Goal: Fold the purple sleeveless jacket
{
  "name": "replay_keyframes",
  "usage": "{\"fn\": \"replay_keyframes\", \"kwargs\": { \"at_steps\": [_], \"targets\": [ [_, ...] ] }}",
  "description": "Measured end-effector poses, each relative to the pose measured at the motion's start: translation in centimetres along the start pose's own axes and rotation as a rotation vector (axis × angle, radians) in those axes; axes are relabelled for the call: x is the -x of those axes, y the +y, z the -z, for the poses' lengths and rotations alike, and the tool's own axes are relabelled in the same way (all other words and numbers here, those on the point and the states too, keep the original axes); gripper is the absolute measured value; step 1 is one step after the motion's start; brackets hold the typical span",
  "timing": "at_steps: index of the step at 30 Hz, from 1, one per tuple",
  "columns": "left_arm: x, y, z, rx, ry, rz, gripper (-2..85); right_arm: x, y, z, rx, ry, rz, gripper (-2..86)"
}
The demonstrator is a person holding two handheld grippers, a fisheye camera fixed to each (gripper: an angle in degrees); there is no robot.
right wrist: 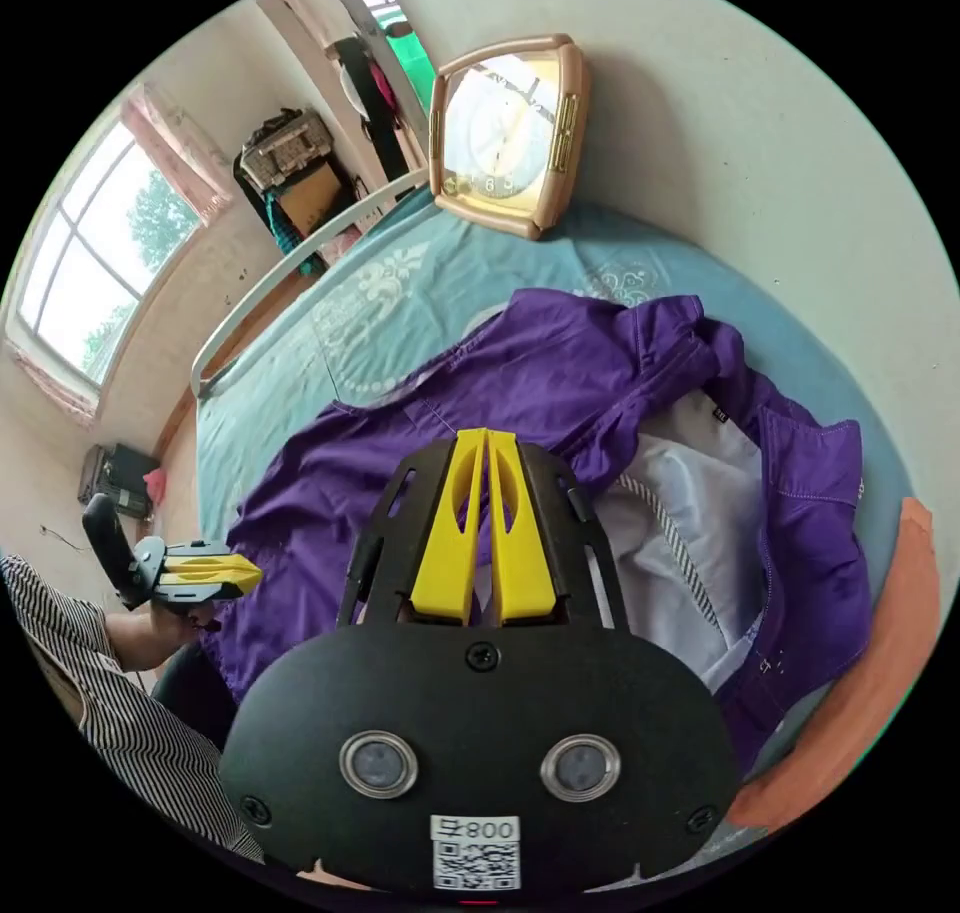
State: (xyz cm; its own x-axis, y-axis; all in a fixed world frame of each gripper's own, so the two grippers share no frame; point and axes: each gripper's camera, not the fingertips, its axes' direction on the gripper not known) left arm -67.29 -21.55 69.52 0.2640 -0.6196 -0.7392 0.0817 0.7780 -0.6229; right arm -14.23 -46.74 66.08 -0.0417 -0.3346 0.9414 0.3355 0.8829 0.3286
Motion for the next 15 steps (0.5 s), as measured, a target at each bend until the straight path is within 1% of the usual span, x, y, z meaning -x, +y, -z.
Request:
{"fn": "replay_keyframes", "kwargs": {
  "at_steps": [1,2,4,7,9,11,15],
  "targets": [
    [-0.5,0.4,-1.1,0.053,0.027,0.002,1.2,-0.6,0.5,-1.4,0.077,0.018,-0.017,0.2],
    [-0.7,0.6,-1.6,0.080,0.044,-0.007,1.4,-1.5,1.2,-1.7,0.096,0.016,-0.051,0.3],
    [-1.4,1.1,-2.8,0.119,0.055,-0.009,2.9,-2.4,2.1,-0.6,0.073,0.010,-0.093,0.5],
    [-1.8,1.3,-3.8,0.137,0.112,-0.003,6.5,-2.8,3.2,1.8,0.015,0.071,-0.114,1.2],
    [-2.1,1.2,-4.1,0.129,0.108,-0.006,8.1,-2.4,3.4,3.0,-0.019,0.065,-0.113,2.2],
    [-2.6,1.1,-4.6,0.136,0.095,-0.021,9.2,-1.4,3.3,3.9,-0.062,0.075,-0.132,5.0],
    [-4.0,1.4,-5.4,0.130,0.000,-0.073,10.4,-0.8,1.9,2.4,-0.021,0.097,-0.166,8.7]
  ]
}}
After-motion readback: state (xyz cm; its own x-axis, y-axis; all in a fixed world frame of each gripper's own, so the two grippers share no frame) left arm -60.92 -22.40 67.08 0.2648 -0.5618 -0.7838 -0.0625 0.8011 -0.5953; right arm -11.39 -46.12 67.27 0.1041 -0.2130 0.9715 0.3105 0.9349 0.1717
